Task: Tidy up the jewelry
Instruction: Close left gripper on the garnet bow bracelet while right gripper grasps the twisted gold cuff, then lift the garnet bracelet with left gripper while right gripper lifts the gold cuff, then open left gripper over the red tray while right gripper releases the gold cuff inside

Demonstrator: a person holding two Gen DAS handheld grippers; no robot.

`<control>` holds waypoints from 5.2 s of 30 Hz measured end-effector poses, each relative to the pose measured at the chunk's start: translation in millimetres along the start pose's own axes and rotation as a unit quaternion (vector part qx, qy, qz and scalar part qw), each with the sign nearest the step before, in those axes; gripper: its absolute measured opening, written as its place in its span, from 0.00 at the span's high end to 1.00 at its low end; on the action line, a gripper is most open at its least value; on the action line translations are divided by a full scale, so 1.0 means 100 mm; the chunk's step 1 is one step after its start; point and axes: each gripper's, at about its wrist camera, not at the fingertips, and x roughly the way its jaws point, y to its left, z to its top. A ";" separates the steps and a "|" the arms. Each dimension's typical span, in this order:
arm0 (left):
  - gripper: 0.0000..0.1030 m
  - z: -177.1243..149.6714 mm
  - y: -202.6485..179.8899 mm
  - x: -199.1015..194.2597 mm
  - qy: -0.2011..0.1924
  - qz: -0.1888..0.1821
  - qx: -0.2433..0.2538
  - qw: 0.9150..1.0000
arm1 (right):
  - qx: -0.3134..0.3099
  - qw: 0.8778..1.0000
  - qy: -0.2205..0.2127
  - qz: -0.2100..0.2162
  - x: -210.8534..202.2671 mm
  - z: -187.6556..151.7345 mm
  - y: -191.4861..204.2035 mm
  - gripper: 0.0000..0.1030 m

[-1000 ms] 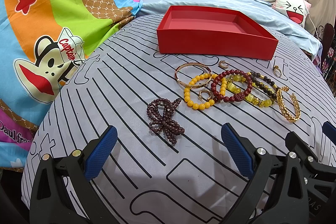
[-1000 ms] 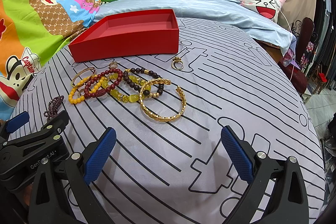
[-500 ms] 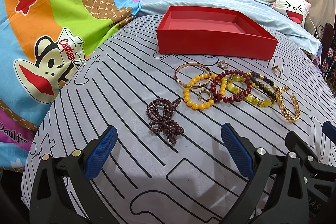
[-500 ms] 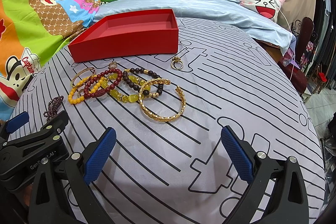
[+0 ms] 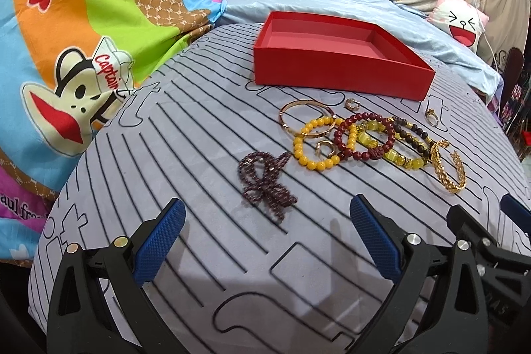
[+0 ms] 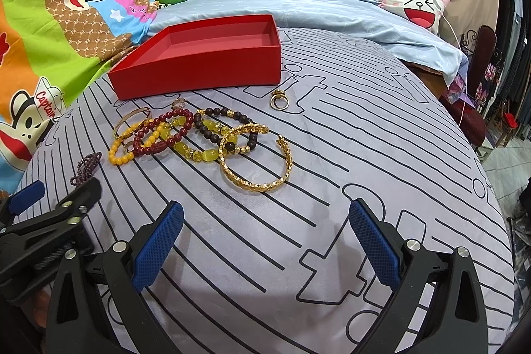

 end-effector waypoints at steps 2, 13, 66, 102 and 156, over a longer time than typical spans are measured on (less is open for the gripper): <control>0.08 -0.02 0.07 -0.03 0.000 0.002 0.000 1.000 | 0.002 1.000 0.002 0.002 -0.01 0.00 -0.01 0.06; 0.08 -0.01 0.36 0.02 0.028 0.000 -0.032 0.999 | 0.002 1.000 0.018 0.016 0.03 0.02 -0.04 0.07; 1.00 0.25 -0.01 0.00 0.025 -0.095 0.019 0.995 | 0.018 0.998 0.024 0.060 0.13 0.34 -0.07 0.46; 0.89 0.07 0.07 0.20 0.072 -0.148 -0.036 0.986 | 0.018 0.997 0.030 0.070 0.08 0.24 -0.01 0.46; 1.00 2.50 -0.35 0.68 -0.065 -0.154 0.036 0.985 | -0.024 0.988 0.017 0.149 1.04 2.50 0.16 0.46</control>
